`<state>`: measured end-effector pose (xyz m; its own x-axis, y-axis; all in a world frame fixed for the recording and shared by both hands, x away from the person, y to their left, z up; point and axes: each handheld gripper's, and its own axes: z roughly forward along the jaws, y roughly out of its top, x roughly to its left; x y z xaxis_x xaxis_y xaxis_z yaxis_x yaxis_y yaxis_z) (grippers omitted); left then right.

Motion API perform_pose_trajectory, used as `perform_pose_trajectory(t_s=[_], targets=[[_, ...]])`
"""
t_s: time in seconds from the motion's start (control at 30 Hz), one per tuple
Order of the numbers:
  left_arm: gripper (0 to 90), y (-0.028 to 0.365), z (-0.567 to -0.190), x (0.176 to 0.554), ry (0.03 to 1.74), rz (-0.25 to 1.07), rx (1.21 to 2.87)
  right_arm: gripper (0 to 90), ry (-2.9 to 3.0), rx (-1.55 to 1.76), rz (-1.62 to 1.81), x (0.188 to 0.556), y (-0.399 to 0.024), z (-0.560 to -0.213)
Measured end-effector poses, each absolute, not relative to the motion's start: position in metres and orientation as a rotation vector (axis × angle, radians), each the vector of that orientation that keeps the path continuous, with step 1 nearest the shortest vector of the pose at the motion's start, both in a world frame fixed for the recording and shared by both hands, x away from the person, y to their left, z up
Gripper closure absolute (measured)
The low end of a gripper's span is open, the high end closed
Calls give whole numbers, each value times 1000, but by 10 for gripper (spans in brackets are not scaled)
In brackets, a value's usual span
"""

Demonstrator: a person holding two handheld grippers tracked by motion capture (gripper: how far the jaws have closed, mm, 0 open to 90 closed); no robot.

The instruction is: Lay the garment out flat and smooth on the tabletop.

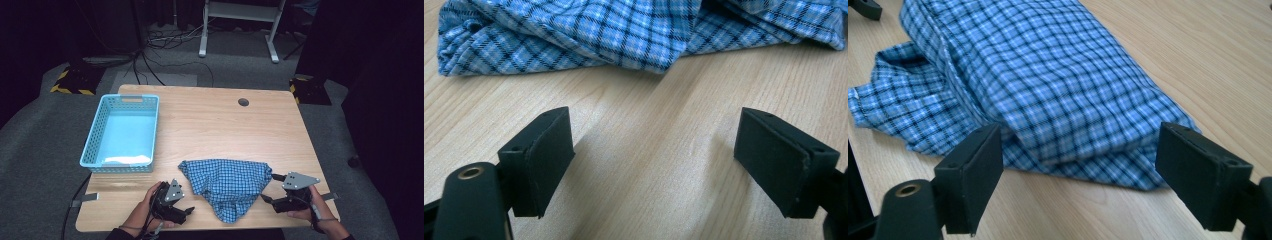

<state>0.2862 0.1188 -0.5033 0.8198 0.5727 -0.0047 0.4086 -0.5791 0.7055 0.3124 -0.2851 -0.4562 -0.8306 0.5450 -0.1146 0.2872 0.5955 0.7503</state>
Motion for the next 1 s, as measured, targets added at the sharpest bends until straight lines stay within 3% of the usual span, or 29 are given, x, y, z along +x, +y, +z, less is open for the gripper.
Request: perform_pose_trajectory(t_s=[0.8,0.9,1.0], targets=[[158,119,-503,286,716,289,2265,209,2620,392,997,308,-212,-464],[158,119,-503,286,717,290,2266,235,2622,382,974,310,-207,-467],[158,119,-503,286,717,290,2265,320,2608,385,946,313,-204,-469]])
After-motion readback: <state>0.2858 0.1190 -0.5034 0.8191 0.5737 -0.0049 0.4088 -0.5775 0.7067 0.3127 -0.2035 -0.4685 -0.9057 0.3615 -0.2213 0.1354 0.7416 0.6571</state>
